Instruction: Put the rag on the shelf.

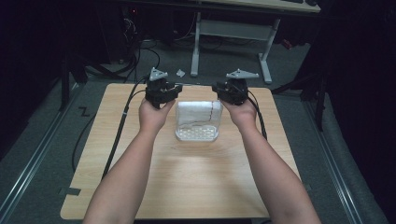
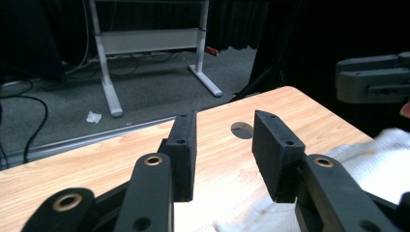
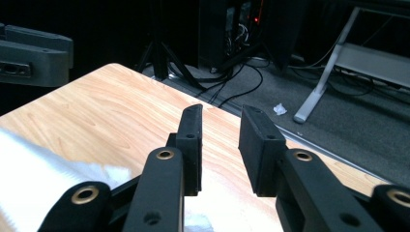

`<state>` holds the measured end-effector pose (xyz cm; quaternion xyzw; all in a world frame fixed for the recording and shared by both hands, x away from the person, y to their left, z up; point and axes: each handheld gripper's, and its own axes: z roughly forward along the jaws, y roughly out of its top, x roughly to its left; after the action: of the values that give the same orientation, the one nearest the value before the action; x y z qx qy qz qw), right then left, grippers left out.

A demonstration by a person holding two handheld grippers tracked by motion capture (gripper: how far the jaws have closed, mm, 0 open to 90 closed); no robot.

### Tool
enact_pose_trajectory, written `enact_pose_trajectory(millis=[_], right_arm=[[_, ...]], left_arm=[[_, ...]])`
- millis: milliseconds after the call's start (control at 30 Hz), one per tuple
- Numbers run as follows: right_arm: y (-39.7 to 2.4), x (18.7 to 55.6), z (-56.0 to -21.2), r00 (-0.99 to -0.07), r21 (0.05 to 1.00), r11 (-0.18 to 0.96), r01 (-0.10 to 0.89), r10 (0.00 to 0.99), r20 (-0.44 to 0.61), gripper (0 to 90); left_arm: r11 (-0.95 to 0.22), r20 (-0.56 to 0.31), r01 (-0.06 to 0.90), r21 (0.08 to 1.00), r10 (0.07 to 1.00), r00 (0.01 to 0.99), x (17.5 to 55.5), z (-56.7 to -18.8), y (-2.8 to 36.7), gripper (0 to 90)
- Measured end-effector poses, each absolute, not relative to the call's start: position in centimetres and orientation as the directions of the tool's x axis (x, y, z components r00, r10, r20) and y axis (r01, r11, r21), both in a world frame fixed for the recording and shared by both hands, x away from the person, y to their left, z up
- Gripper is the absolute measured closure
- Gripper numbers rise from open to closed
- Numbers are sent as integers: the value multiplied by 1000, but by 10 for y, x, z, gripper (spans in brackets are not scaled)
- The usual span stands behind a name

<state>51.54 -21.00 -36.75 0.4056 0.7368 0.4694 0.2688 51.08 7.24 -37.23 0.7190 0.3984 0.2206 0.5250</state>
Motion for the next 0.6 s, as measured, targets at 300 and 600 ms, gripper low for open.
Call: enact_pose_trajectory(millis=[300, 600], right_arm=[[-224, 477, -365, -521, 923, 238, 303, 852, -48, 666], [-234, 444, -371, -515, 923, 245, 295, 855, -63, 636]], left_arm=[[-136, -97, 334, 933, 797, 597, 477, -373, 92, 608], [-148, -94, 337, 930, 790, 606, 444, -380, 107, 581]])
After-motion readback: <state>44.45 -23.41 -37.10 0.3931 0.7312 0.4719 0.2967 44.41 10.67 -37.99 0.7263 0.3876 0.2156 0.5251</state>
